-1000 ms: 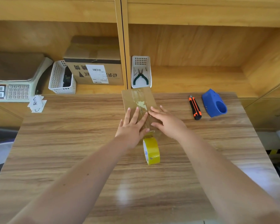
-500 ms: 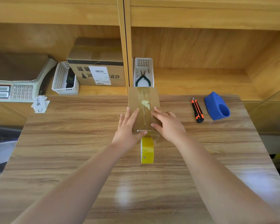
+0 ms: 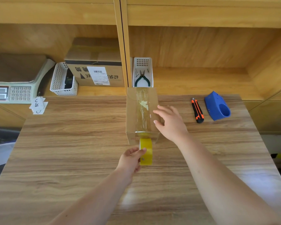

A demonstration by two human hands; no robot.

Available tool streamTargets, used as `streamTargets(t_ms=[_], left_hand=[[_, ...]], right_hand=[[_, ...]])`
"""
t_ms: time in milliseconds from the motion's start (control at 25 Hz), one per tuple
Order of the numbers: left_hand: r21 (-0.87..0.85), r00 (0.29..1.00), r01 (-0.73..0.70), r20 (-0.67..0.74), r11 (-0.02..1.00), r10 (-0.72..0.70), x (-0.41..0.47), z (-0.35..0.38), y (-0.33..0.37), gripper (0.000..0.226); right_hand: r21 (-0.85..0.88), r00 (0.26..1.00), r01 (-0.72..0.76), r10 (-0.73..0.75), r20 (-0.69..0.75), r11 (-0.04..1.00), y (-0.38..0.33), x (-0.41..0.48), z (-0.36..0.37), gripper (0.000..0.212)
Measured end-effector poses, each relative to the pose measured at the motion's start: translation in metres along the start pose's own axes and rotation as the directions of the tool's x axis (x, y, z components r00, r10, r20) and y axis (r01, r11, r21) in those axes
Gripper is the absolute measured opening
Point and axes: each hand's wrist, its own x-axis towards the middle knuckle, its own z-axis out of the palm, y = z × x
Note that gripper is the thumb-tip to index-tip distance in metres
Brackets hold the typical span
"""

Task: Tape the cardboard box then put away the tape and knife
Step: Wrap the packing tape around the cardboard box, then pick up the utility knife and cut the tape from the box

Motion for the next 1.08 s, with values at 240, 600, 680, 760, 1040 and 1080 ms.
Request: streamTargets(t_ms=[240,600,680,760,1040,1080], left_hand=[[0.143,0.997,-0.074,-0.010,0.987,0.076,0.002,0.001,0.006,0.025],[0.069,0.995,-0.098,0.027,0.993,0.096,0.010,-0.001,0.004,0.024],[0.019,0.995,-0.091,0.052,0.996,0.090,0.011,0.002,0.007,0.011],[-0.006,0.993,-0.084,0.081,0.996,0.084,0.011,0.007,0.011,0.009],[0.006,0.993,-0.046,0.105,0.999,0.045,0.018,0.005,0.012,0.029],[0.018,0.993,-0.052,0.103,0.998,0.050,0.019,0.005,0.012,0.031]], right_hand=[[-0.059,0.988,-0.139,0.134,-0.079,0.989,0.054,0.005,-0.010,0.043],[-0.067,0.957,-0.280,0.272,-0.099,0.958,0.115,0.012,-0.017,0.043],[-0.060,0.945,-0.322,0.317,-0.079,0.945,0.124,0.017,-0.018,0.045],[-0.062,0.932,-0.362,0.358,-0.060,0.930,0.134,0.021,-0.017,0.047],[-0.178,0.880,-0.461,0.473,0.033,0.870,0.165,0.034,0.001,0.055],[-0.200,0.875,-0.464,0.482,0.048,0.863,0.171,0.036,0.003,0.054]])
